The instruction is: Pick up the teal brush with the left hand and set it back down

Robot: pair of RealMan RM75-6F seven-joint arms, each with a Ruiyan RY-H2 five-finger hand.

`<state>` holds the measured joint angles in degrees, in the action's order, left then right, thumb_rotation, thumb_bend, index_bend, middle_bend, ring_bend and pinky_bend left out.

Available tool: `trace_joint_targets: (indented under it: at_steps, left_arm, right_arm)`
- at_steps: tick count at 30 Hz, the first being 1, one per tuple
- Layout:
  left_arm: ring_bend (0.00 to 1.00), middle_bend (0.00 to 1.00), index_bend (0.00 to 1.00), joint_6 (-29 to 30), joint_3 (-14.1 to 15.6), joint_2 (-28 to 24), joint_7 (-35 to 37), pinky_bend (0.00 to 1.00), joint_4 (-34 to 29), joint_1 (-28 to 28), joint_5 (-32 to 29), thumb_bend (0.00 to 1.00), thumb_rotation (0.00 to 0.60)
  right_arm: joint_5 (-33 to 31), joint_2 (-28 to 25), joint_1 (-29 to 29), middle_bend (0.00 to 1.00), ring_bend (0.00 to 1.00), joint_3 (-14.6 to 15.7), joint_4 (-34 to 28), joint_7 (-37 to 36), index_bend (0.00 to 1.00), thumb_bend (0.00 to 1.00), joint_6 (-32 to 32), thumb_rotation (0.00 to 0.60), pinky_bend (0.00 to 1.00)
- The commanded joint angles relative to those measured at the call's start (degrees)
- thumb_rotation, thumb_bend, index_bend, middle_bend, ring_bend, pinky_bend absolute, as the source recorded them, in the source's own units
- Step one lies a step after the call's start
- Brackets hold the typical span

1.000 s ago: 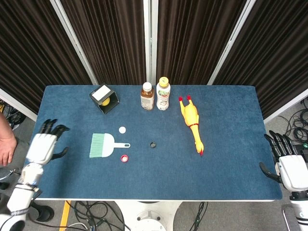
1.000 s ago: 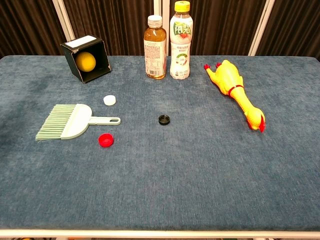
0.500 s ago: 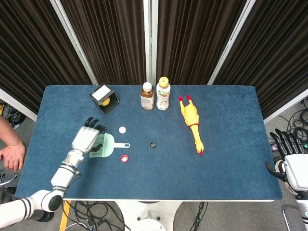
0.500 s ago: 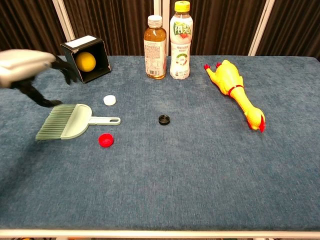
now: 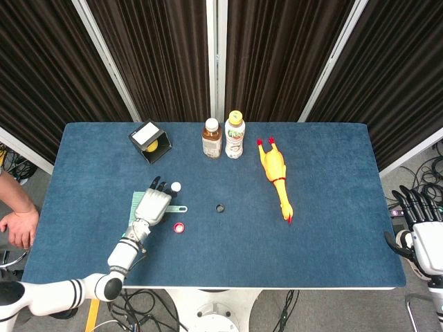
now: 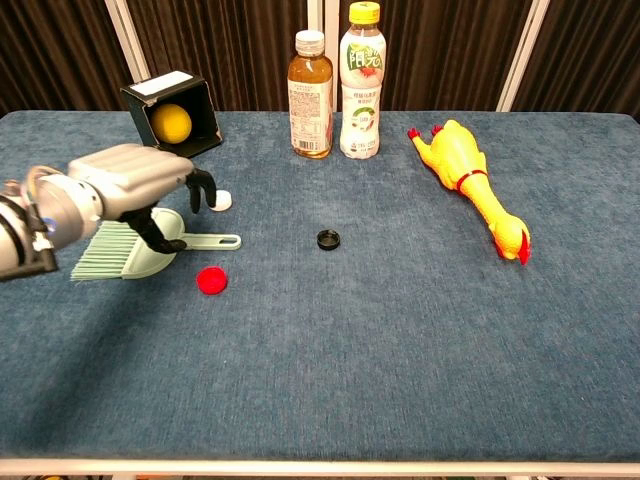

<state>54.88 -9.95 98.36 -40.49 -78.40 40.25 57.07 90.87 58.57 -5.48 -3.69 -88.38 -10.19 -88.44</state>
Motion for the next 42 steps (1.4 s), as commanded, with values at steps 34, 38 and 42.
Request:
trace_joint_targets:
  at_steps: [34,38,42]
  left_arm:
    - [0.22,0.44,0.4,2.45,3.83,5.74,-12.84,0.06,4.52,5.21,-8.04,0.3,0.6]
    - [0.23,0.45,0.41,2.06,4.87,5.54,-13.8,0.07,4.75,5.52,-7.82,0.31,0.6]
    - [0.33,0.53,0.46,1.98,5.47,5.15,-12.16,0.17,4.92,5.5,-5.76,0.34,0.6]
  right_arm:
    - [-2.12,0.64,0.51,0.04,0.0,-0.21,1.3,-1.34,0.0,0.22,1.08,0.6,0.0]
    - [-2.23,0.61,0.72,0.04,0.0,-0.23,1.46,-1.51,0.0,0.22,0.87,0.6,0.0]
    - [-2.23,0.65,0.73,0.04,0.0,-0.23,1.41,-1.53,0.0,0.22,0.95,0.6,0.0]
